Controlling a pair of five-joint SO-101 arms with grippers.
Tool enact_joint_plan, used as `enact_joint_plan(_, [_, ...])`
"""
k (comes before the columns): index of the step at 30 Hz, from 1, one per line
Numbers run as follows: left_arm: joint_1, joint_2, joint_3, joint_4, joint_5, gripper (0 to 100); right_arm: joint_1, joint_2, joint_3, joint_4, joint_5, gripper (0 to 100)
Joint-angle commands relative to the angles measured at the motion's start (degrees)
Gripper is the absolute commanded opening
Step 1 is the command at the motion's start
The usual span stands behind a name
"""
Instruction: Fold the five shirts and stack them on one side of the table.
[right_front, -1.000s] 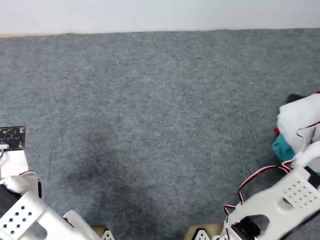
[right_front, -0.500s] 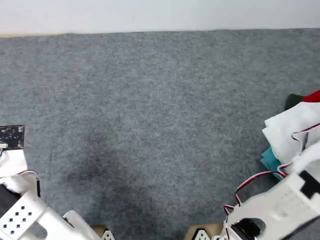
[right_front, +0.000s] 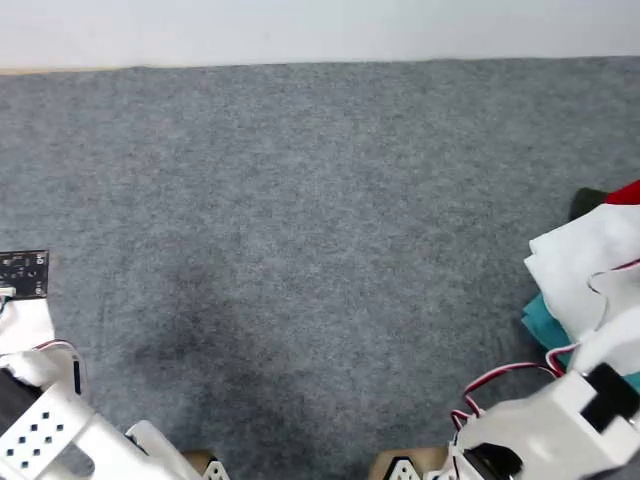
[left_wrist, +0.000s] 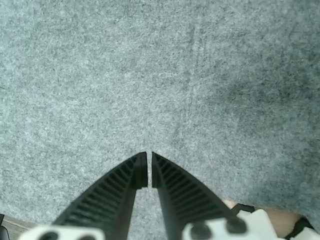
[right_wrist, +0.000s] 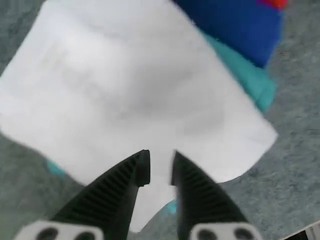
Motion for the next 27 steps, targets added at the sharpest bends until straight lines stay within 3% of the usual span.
enact_joint_plan(1, [0.44, -0.79, -0.75, -0.53, -0.44, 3, 1.80, -1.54, -0.09, -3.82, 2.11, 1.7])
enact_joint_plan(15, [0.44, -0.79, -3.12, -0.44, -0.53, 3, 6.46, 17.01, -0.53, -15.08, 4.22, 0.9])
enact_joint_plan(21, [0.18, -0.79, -3.56, -0.44, -5.45, 3, 5.14, 10.07, -0.53, -10.33, 4.22, 0.9])
enact_joint_plan(27, [0.35, -0.79, -5.14, -0.44, -5.80, 3, 4.79, 1.98, -0.53, -0.57, 4.22, 0.9])
